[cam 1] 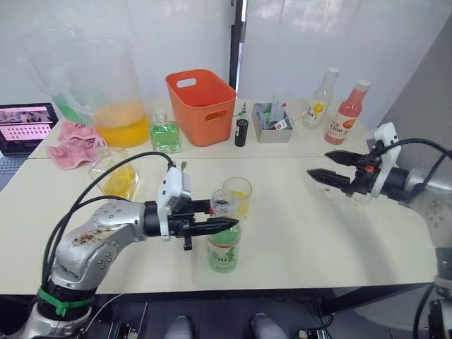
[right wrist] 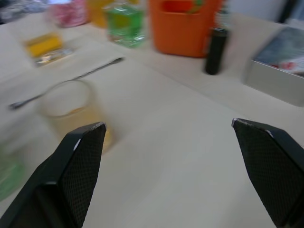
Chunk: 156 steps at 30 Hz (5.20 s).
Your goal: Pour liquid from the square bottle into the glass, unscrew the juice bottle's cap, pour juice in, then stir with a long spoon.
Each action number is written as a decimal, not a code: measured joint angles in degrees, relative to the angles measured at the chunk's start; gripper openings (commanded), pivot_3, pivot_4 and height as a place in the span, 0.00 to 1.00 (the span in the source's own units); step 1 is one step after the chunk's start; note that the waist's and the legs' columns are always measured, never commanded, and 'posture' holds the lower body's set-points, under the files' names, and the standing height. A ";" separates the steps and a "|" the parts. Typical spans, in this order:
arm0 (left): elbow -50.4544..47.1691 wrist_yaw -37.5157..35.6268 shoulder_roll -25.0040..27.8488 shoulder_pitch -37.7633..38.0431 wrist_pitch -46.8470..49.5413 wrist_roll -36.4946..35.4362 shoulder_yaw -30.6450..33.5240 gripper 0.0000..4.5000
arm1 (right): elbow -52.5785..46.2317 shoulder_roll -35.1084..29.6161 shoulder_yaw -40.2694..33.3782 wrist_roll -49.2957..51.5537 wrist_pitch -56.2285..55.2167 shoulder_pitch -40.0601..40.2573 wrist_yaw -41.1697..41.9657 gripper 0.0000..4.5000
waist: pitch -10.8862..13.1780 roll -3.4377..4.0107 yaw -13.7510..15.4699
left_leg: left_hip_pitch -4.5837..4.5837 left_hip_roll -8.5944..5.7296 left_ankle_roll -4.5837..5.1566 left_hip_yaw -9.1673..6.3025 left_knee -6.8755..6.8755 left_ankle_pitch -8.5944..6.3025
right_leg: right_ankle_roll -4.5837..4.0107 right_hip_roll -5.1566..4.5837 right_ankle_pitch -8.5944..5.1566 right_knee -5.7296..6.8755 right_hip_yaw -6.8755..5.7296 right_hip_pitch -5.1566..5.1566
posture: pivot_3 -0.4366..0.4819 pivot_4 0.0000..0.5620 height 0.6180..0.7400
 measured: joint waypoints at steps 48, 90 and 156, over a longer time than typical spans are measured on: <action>47.36 4.68 -5.06 -31.06 -41.94 43.10 -12.67 0.31 | -25.66 4.79 -8.87 12.64 1.24 25.69 -11.66 0.99 | 0.09 -0.22 1.19 | -0.21 -0.04 -0.01 -0.04 0.09 0.01 | 0.08 -0.02 0.09 0.00 -0.08 -0.08 | 0.48 0.27 1.00; 58.83 28.98 -9.78 -32.43 -75.12 77.29 -21.87 0.31 | -24.88 3.58 -6.76 13.31 0.81 24.70 -13.82 0.99 | 0.09 -0.22 1.36 | -0.21 -0.09 -0.02 -0.06 0.15 0.02 | 0.19 -0.03 0.15 0.04 -0.04 -0.04 | 0.48 0.27 1.00; 58.13 39.49 -8.38 -31.99 -76.31 90.40 -25.52 0.31 | -23.72 3.98 -4.15 12.17 0.55 22.48 -13.97 0.99 | 0.09 -0.22 1.46 | -0.19 -0.10 -0.02 -0.06 0.22 0.03 | 0.21 -0.03 0.16 0.19 -0.03 -0.04 | 0.48 0.27 1.00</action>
